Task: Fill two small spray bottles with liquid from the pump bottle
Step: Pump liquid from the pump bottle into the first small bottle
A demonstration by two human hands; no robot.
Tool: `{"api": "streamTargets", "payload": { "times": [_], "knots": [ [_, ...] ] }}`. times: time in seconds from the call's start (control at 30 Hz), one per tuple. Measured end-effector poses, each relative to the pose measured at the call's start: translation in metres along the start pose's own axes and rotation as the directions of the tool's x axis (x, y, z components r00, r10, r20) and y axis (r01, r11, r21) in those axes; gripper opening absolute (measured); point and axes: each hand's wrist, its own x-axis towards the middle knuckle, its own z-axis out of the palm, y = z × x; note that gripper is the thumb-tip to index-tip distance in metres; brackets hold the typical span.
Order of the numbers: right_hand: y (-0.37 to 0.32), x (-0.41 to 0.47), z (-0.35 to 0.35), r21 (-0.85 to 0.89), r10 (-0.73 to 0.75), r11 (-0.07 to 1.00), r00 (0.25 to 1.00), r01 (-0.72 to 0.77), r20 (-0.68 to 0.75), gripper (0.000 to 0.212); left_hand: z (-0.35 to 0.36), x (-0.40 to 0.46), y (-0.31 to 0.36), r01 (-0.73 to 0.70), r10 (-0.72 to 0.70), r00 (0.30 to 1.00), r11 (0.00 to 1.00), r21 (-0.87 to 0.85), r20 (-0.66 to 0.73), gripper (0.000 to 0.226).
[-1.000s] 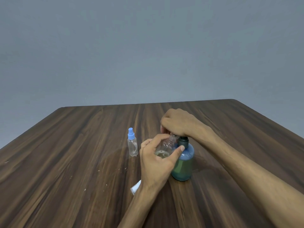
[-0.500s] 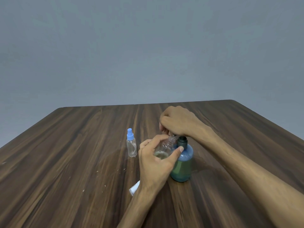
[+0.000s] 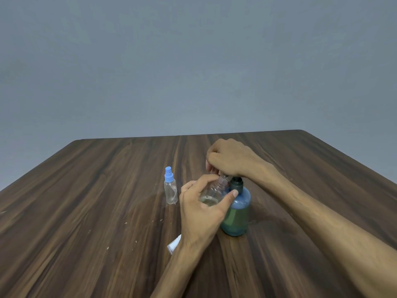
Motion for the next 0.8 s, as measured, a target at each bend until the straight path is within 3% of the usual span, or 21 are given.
{"api": "streamTargets", "payload": {
  "times": [0.2,0.33,0.5,0.63,0.8],
  "knots": [
    [0.0017,0.0014,0.0086,-0.046,0.023,0.999,0.999,-0.021,0.036,0.031,0.0001,0.0010,0.0010,0.014,-0.014,1.000,1.000,-0.017,-0.008,0.040],
    [0.0017,-0.0013,-0.0001,0.040,-0.010,0.999,0.999,0.011,-0.039,0.029,0.0003,0.0001,0.0029,0.001,-0.001,1.000,1.000,-0.016,0.000,0.036],
    [0.0020,0.0017,0.0068,-0.022,0.005,1.000,0.998,-0.004,0.066,0.030,0.0003,0.0011,0.0023,0.019,-0.020,1.000,0.999,-0.041,-0.009,0.039],
    [0.0040,0.0034,0.0031,0.044,-0.032,0.998,0.999,0.033,-0.020,0.025,0.0002,0.0015,0.0031,-0.003,0.003,1.000,0.999,-0.032,-0.006,0.037],
    [0.0023,0.0029,0.0060,-0.021,-0.008,1.000,0.999,0.009,0.054,0.026,0.0003,-0.0001,0.0027,0.002,-0.003,1.000,0.999,-0.038,-0.020,0.037]
  ]
}}
